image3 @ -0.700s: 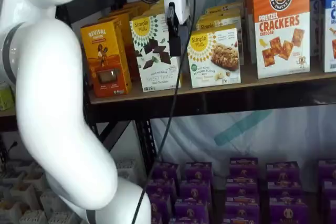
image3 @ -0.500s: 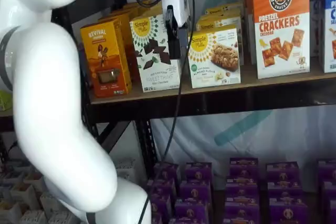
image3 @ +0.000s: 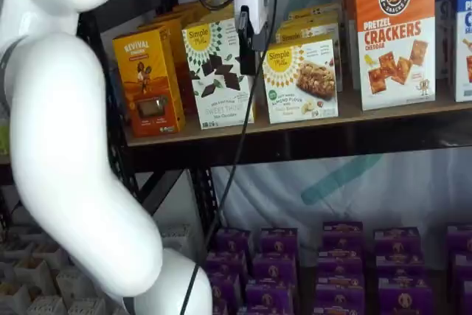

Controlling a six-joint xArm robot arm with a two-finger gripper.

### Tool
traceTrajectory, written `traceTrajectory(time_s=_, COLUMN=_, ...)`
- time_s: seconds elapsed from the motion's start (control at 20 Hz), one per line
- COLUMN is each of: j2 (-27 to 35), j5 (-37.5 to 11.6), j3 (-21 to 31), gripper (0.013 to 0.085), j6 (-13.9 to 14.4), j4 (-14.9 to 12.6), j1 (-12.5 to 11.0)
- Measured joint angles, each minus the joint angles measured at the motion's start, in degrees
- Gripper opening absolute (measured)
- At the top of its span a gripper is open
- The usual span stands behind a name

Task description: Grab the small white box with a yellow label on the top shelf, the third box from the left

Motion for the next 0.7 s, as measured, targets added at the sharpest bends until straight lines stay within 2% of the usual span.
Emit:
traceTrajectory(time_s=0.15, j2=3.1, j5=0.0, j3=-3.0, gripper=0.0850, j6=-0.3, j4=1.6, j1=-0.7)
traceTrajectory(time_s=0.45, j2=8.3, j5=-1.6, j3=-7.0, gripper=0.0850, j6=-0.7, j4=1.6, j1=-0.7)
traceTrajectory(time_s=0.55, j2=9.5, j5=-2.1, j3=-7.8, gripper=0.0850, j6=-0.8, j4=1.1, j1=-0.5)
traceTrajectory(time_s=0.7, j2=11.3, j5=-1.8, j3=-9.0, gripper=0.0850, j6=-0.6, j4=-1.1, j1=0.4)
